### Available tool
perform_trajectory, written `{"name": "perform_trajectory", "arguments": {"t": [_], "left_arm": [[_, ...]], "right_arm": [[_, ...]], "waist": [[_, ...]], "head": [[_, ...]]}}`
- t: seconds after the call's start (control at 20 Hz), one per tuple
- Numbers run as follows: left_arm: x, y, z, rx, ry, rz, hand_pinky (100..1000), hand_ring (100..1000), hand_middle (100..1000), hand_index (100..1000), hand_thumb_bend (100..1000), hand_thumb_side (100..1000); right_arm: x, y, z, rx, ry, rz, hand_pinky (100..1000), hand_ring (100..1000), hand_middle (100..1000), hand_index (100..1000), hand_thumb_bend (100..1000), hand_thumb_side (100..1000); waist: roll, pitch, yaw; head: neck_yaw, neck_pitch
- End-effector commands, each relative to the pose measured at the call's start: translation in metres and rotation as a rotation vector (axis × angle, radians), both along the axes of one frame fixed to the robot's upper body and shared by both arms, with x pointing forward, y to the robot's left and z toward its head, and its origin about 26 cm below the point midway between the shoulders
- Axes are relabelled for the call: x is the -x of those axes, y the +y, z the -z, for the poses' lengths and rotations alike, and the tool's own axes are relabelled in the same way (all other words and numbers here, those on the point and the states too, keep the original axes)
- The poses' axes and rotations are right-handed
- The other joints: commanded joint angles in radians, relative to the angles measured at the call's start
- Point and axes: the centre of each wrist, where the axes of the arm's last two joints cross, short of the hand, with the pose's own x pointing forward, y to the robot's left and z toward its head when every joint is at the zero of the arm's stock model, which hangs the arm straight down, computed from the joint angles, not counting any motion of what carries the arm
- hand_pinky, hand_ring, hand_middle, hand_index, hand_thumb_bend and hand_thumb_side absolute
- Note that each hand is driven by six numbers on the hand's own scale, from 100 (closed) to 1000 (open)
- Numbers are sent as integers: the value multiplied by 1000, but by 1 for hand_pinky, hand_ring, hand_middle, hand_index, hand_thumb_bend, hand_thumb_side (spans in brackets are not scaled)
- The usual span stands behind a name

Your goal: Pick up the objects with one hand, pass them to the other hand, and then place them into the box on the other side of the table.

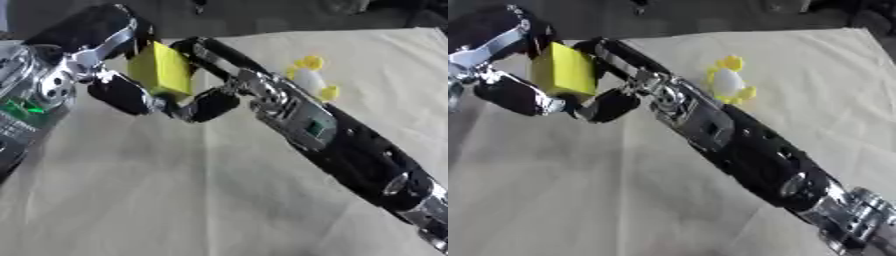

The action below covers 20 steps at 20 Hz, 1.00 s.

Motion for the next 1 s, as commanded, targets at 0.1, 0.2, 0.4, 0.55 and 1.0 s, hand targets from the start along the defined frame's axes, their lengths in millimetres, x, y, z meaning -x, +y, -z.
{"name": "perform_trajectory", "arguments": {"t": [0.1, 0.2, 0.4, 0.55, 1.0], "left_arm": [[-6, 16, -15, 16, -44, -69, 648, 559, 440, 492, 329, 100], [-7, 16, -13, 21, -31, -69, 647, 556, 435, 484, 296, 100], [-10, 17, -10, 30, 11, -63, 652, 547, 416, 442, 280, 100], [-13, 19, -8, 28, 34, -61, 658, 541, 406, 430, 305, 100], [-21, 28, -6, 20, 61, -75, 662, 524, 387, 417, 381, 100]], "right_arm": [[0, -5, 0, 9, 4, 9, 690, 513, 287, 480, 100, 100], [0, -5, 0, 11, 3, 8, 693, 519, 295, 488, 100, 100], [0, -5, -1, 33, -17, -11, 743, 616, 413, 610, 273, 100], [0, -6, -2, 74, -56, -40, 799, 775, 620, 822, 430, 100], [-3, -10, -3, 257, -176, -79, 877, 833, 706, 918, 553, 100]], "waist": [[9, 1, 0], [10, 2, -1], [11, 1, -4], [12, 0, -5], [13, -3, -10]], "head": [[2, -12], [2, -11], [2, -9], [2, -11], [6, -6]]}}
